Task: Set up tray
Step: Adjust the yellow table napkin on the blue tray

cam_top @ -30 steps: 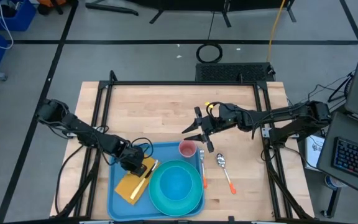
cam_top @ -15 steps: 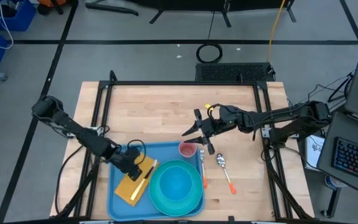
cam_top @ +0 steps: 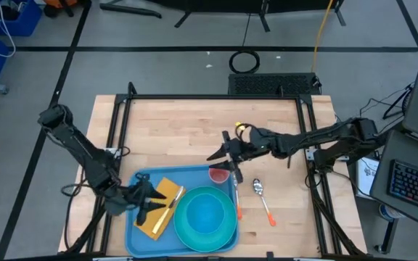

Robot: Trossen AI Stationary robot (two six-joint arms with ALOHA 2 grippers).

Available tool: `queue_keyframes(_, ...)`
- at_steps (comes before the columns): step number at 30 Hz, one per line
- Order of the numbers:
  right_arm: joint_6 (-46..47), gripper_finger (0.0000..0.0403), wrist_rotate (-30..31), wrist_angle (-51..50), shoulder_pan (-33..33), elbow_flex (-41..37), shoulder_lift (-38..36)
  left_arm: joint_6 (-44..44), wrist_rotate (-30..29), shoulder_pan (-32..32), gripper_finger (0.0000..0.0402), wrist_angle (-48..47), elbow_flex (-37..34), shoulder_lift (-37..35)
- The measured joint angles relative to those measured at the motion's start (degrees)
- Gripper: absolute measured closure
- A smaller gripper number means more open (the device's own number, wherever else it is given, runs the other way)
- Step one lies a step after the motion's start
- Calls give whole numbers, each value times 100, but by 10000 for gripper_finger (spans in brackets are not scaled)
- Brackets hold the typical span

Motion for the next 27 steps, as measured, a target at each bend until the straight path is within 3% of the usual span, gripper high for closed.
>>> queue_keyframes(3, 502, 289, -188, -93, -84, 211, 431, 937, -599, -427, 256, 618, 0, 0)
queue_keyframes(6, 842, 289, -404, -861, -143, 724, 863, 1561, -886, -787, 256, 994, 4, -29)
queue_keyframes(11, 910, 289, -466, -2618, -163, 2198, 1738, 2301, -1125, -1213, 256, 1442, 7, -61)
queue_keyframes(17, 1033, 289, -1481, -4090, -270, 3860, 2734, 3180, -1617, -1683, 256, 1727, 7, -90)
queue_keyframes(27, 1417, 288, -1640, -4934, -500, 5257, 4037, 4584, -997, -3019, 256, 1860, 7, -109)
